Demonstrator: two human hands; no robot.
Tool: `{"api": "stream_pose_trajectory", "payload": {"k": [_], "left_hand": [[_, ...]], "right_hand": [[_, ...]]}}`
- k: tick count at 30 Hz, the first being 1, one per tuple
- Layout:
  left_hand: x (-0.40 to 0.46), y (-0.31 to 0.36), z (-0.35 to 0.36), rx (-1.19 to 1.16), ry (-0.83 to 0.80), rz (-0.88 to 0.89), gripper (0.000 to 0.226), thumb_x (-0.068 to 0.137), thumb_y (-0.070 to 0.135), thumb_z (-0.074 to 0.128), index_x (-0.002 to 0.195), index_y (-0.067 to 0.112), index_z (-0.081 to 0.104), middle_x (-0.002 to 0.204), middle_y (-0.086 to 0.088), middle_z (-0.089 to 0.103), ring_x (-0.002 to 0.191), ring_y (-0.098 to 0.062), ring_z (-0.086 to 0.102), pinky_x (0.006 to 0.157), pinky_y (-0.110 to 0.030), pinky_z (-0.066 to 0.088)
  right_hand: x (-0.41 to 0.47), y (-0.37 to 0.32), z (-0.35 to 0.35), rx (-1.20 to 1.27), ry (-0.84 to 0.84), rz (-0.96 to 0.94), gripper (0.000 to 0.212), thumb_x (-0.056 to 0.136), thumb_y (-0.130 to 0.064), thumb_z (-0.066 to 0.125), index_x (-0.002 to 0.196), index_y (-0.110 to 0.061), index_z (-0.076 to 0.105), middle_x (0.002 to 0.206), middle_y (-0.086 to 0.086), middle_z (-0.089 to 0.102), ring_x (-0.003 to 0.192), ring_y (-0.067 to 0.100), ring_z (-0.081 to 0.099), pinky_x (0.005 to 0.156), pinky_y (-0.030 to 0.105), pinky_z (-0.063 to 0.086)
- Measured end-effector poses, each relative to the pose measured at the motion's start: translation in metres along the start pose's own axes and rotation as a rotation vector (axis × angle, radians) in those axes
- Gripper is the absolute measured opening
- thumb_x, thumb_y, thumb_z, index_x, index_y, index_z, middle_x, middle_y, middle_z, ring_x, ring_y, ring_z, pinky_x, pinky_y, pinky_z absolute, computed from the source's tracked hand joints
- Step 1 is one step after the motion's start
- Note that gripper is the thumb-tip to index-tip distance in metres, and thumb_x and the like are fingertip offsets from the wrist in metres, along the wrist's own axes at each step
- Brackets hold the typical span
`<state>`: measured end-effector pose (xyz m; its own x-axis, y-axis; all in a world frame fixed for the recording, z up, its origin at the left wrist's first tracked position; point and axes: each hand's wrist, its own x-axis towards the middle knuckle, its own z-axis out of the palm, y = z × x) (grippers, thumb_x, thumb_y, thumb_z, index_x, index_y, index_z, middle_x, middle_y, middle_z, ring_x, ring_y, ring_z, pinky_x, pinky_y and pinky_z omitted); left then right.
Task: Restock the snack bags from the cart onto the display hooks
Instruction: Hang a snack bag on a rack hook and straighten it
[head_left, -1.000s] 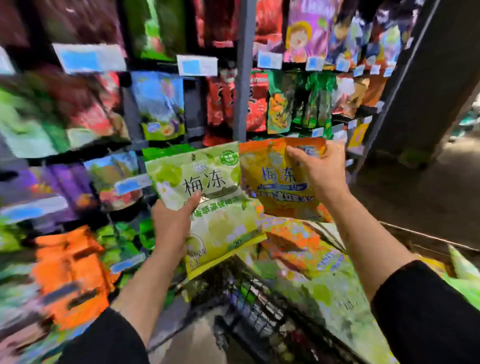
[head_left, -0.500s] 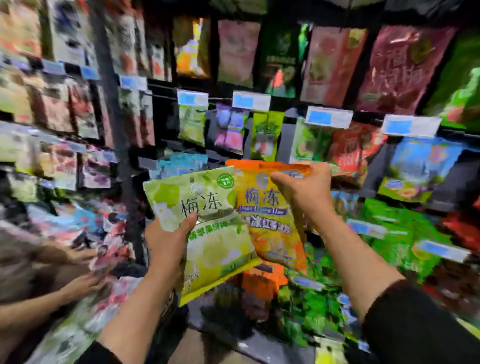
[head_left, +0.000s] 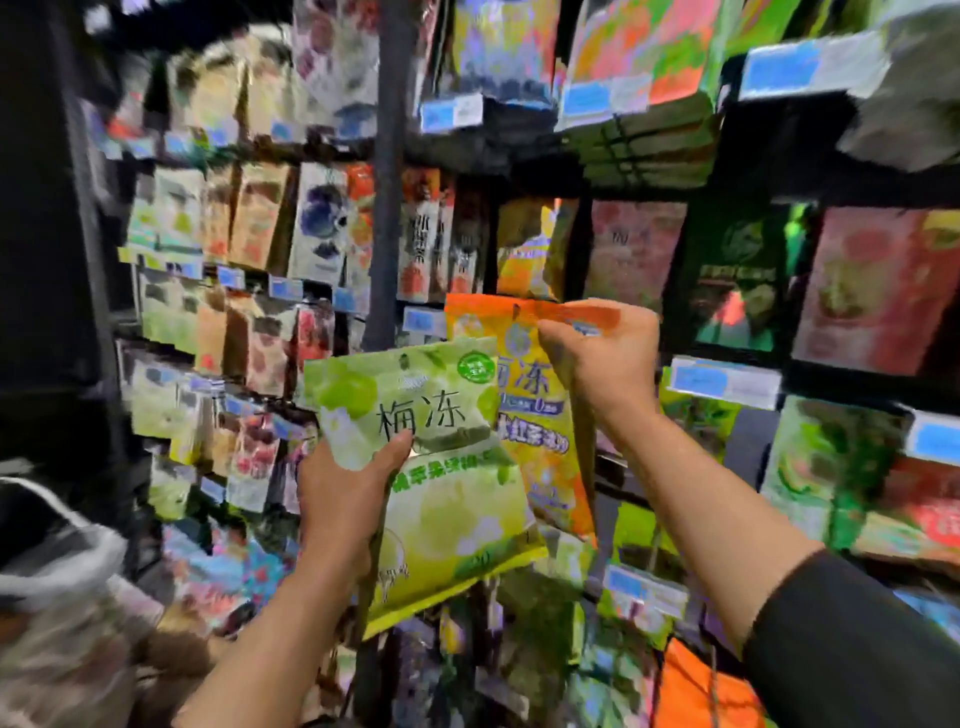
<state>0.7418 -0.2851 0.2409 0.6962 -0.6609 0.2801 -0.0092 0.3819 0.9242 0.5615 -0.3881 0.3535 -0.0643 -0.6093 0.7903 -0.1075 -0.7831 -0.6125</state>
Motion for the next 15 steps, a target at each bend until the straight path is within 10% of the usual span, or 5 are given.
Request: {"api": "stream_pose_trajectory", "payload": {"k": [4, 7, 15], "left_hand": [[0.053, 0.028, 0.011, -0.038, -0.002, 0.072, 0.071, 0.072, 0.037, 0.082, 0.126, 0.004, 0.051, 0.123, -0.007, 0.058, 0.111, -0.029, 0.055, 0.091, -0.038, 0.046], [0.084, 0.043, 0.021, -0.048, 0.026, 0.151, 0.033, 0.074, 0.023, 0.082, 0.1, 0.017, 0.064, 0.096, 0.002, 0.069, 0.089, -0.021, 0.066, 0.08, -0.032, 0.054], [0.154, 0.055, 0.062, -0.052, 0.171, 0.214, 0.026, 0.07, 0.025, 0.085, 0.082, 0.015, 0.064, 0.082, -0.004, 0.07, 0.075, -0.022, 0.066, 0.064, -0.027, 0.048]], "right_hand": [[0.064, -0.012, 0.038, 0.07, 0.041, -0.04, 0.015, 0.059, -0.012, 0.079, 0.053, -0.018, 0.067, 0.06, 0.009, 0.067, 0.061, 0.011, 0.057, 0.059, 0.039, 0.053], [0.112, -0.011, 0.063, 0.105, 0.053, -0.046, 0.018, 0.061, -0.007, 0.082, 0.057, -0.02, 0.068, 0.063, 0.003, 0.068, 0.058, 0.011, 0.06, 0.057, 0.037, 0.055], [0.209, 0.017, 0.125, 0.225, 0.132, 0.108, 0.029, 0.051, 0.0, 0.077, 0.043, -0.014, 0.052, 0.053, -0.005, 0.053, 0.052, 0.009, 0.048, 0.044, 0.03, 0.044]]}}
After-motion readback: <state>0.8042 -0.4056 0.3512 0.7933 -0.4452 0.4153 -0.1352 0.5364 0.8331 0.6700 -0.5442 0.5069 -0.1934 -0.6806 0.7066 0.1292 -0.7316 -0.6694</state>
